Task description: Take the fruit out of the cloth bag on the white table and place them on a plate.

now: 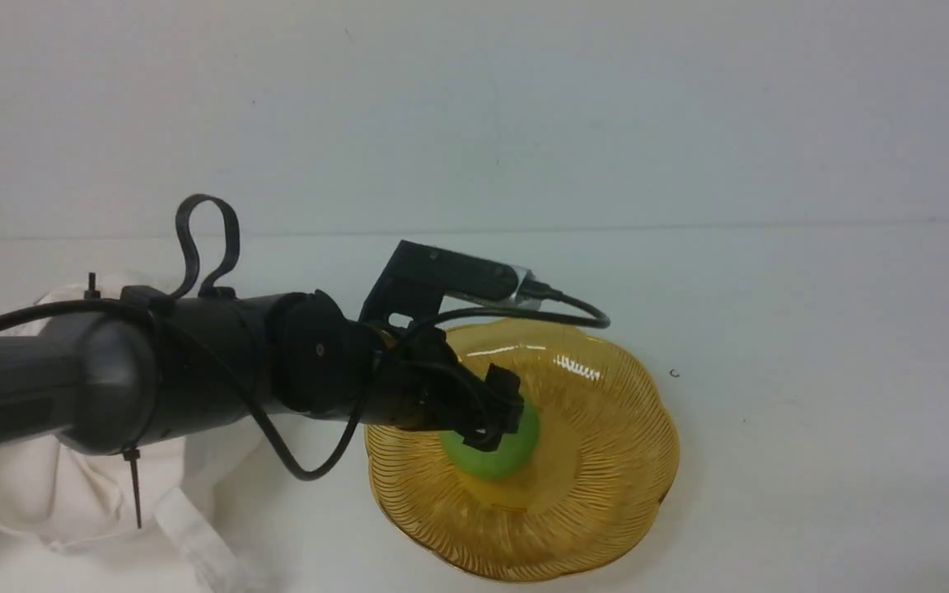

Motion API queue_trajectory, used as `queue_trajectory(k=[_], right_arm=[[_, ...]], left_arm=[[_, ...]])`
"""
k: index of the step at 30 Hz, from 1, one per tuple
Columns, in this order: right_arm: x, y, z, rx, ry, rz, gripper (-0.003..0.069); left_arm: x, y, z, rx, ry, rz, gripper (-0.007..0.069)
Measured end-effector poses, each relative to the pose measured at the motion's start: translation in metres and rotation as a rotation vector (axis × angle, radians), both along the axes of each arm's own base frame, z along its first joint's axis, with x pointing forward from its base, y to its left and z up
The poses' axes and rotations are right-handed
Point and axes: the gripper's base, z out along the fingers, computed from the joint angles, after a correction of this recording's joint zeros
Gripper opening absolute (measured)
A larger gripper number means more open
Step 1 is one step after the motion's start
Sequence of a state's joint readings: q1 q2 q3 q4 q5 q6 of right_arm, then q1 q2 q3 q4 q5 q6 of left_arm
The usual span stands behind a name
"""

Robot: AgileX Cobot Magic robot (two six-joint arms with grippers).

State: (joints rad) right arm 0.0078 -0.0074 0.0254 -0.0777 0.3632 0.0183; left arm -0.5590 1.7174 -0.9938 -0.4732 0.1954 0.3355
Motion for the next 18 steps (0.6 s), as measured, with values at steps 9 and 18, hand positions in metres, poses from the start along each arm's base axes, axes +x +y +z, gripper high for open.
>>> queue_trajectory(k=[9, 18], right_arm=[[0.0, 0.0, 0.0, 0.0, 0.0, 0.0, -0.0014], [0.0, 0.0, 0.0, 0.0, 0.0, 0.0, -0.0014]], left_arm=[[-0.007, 0.007, 0.055, -0.04, -0.089, -0.046, 0.0603], [-0.074, 0.104, 0.182, -0.061, -0.387, 0.087, 0.0022]])
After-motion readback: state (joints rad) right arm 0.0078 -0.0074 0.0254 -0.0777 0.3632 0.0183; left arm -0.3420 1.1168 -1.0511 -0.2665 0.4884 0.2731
